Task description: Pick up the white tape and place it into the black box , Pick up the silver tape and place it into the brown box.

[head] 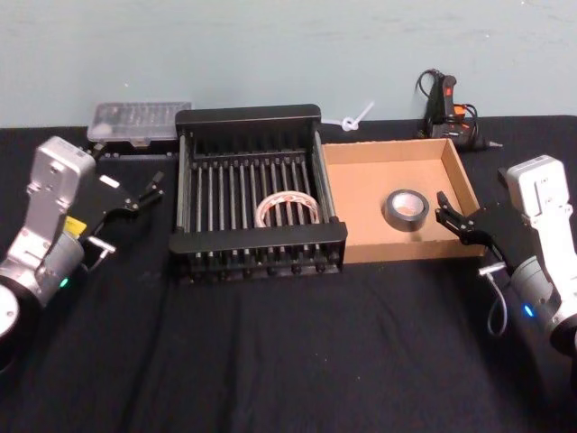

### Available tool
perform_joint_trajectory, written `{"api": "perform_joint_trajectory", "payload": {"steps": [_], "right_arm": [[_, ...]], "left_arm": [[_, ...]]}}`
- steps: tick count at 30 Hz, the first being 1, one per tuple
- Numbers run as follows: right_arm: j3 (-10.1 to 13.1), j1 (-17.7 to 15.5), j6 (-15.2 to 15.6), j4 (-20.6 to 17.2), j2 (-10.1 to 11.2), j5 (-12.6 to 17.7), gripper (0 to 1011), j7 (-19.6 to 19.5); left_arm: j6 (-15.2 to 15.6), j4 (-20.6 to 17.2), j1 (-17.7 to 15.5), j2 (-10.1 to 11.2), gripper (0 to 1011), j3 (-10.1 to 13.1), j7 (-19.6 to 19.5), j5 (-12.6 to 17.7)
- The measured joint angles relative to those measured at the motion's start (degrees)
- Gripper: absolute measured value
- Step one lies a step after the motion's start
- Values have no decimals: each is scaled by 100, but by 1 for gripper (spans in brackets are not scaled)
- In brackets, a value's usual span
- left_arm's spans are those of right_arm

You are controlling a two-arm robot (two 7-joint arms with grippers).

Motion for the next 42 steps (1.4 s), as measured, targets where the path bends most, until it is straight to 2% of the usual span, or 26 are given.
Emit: {"api": "perform_joint_trajectory", "payload": {"steps": [42], "right_arm": [[-16,3,18,5,12,2,1002,-13]], "left_arm": [[0,0,0,0,1001,0,0,0]]}}
